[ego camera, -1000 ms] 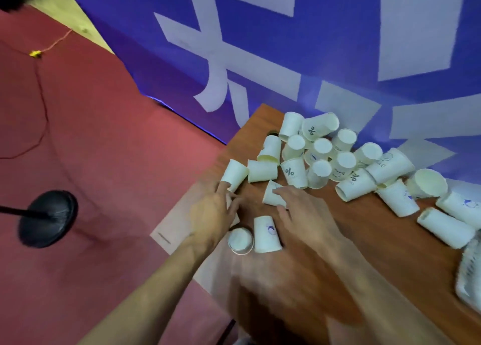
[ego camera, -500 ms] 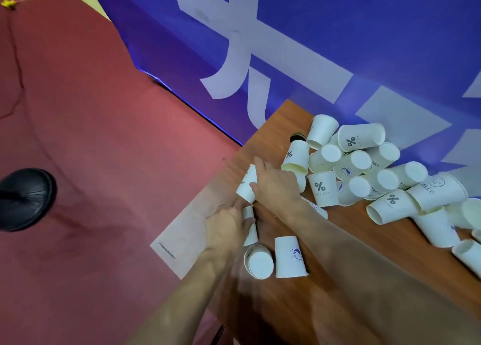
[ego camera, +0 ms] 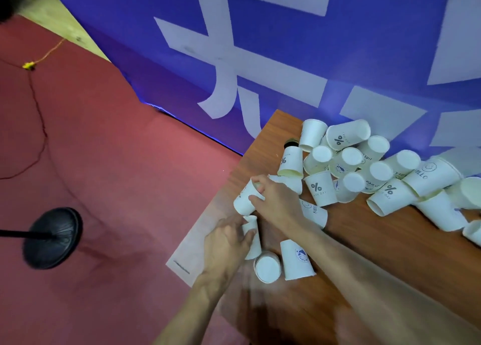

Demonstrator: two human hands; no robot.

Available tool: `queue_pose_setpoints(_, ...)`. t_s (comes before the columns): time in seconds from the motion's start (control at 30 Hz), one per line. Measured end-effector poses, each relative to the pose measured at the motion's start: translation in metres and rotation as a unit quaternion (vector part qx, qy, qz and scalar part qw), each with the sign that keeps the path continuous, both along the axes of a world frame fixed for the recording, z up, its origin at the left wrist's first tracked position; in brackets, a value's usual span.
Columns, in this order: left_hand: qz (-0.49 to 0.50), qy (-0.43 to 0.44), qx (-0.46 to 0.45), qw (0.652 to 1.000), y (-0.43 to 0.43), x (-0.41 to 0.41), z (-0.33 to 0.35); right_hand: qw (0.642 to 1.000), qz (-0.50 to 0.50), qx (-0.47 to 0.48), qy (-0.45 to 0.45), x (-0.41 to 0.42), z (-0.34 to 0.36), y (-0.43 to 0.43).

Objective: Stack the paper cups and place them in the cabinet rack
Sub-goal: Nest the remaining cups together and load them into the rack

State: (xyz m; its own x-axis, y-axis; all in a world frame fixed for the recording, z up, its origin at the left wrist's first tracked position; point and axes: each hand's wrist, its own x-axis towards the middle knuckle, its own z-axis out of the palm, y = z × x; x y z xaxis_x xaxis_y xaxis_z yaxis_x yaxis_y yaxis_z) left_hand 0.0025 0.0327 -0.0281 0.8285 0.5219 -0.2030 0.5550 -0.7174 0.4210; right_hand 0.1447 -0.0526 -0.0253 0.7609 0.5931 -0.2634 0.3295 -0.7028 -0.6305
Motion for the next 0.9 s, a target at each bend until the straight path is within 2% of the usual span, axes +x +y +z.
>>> queue_pose_setpoints(0.07, -0.016, -0.021, 0.021, 0.999, -0.005, -0.001, 0.015, 0.999, -0.024, 0.039, 0.008, -0.005, 0.016, -0.015)
queue_pose_setpoints(0.13, -0.036, -0.065, 0.038, 0.997, -0.013, 0.005, 0.033, 0.997, -0.045, 0.064, -0.021, -0.008, 0.03, -0.036)
queue_pose_setpoints(0.27, -0.12, -0.162, 0.089, 0.975, -0.055, 0.039, 0.063, 0.976, -0.088, 0.096, -0.174, -0.005, 0.048, -0.105)
queue_pose_setpoints(0.33, -0.163, -0.174, 0.102, 0.966, -0.091, 0.061, 0.073, 0.956, -0.121, 0.094, -0.251, 0.0, 0.059, -0.15)
queue_pose_setpoints(0.53, -0.296, -0.2, 0.061, 0.932, -0.23, 0.109, 0.088, 0.903, -0.215, 0.087, -0.362, 0.002, 0.089, -0.315)
queue_pose_setpoints(0.7, -0.383, -0.232, -0.01, 0.894, -0.353, 0.119, 0.102, 0.865, -0.307, 0.039, -0.395, -0.037, 0.096, -0.453)
queue_pose_setpoints(0.9, -0.468, -0.304, -0.023, 0.829, -0.448, 0.12, 0.11, 0.823, -0.424, 0.089, -0.366, -0.089, 0.107, -0.581)
